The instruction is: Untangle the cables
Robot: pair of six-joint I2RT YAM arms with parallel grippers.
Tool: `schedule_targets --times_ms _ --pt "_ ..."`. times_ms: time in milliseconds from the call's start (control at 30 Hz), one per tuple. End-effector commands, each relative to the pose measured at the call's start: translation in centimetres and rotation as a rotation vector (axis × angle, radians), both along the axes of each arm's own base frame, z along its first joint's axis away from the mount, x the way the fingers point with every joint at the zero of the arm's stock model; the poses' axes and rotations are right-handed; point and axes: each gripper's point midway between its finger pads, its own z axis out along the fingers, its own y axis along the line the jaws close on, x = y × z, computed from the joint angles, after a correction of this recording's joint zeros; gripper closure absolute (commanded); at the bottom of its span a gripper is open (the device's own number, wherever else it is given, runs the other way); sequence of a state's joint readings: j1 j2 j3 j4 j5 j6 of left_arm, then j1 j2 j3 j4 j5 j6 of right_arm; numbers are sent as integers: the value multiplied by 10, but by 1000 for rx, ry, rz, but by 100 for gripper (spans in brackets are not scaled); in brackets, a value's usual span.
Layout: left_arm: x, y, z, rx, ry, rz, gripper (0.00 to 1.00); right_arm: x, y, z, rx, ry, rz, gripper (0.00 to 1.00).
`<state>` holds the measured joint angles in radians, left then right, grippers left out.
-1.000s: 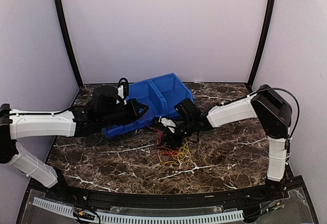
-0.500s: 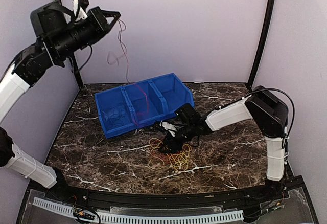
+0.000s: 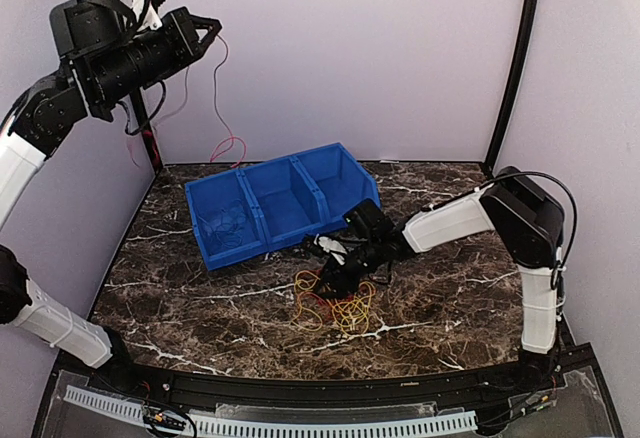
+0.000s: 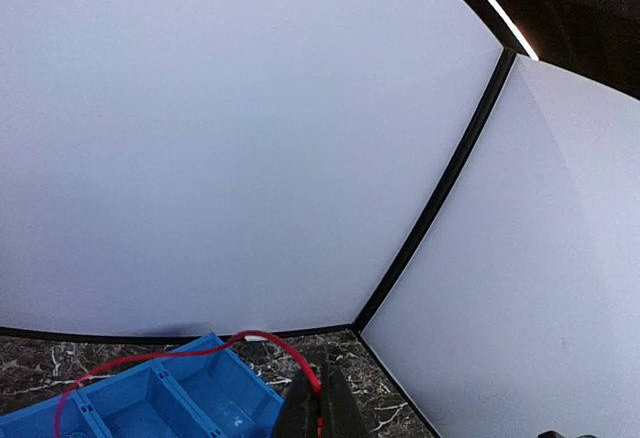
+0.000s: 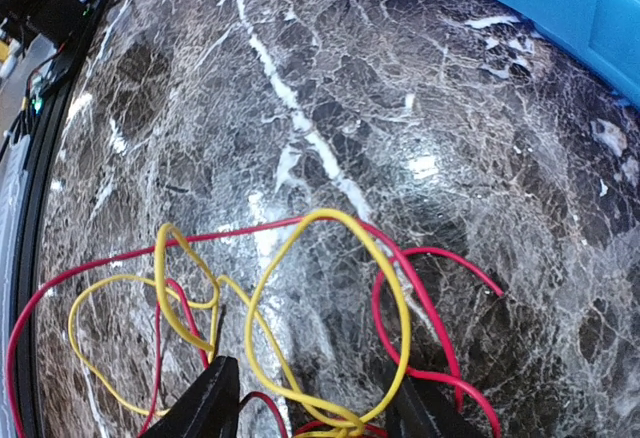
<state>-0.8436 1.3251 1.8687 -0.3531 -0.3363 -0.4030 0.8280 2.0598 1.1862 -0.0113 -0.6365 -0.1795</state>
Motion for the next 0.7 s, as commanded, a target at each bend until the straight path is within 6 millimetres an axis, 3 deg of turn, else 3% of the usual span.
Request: schedule_targets --times_ms 0,333,433,667 --pt "2 1 -17 64 32 17 100 10 -9 27 -18 -44 16 45" --pt "16 -3 -67 160 91 52 100 12 -43 125 24 -339 36 24" --pt "17 -8 -78 163 111 30 100 8 -58 131 0 -347 42 20" --pt "26 -21 -100 193 157 -23 100 18 -108 111 -54 -334 -60 16"
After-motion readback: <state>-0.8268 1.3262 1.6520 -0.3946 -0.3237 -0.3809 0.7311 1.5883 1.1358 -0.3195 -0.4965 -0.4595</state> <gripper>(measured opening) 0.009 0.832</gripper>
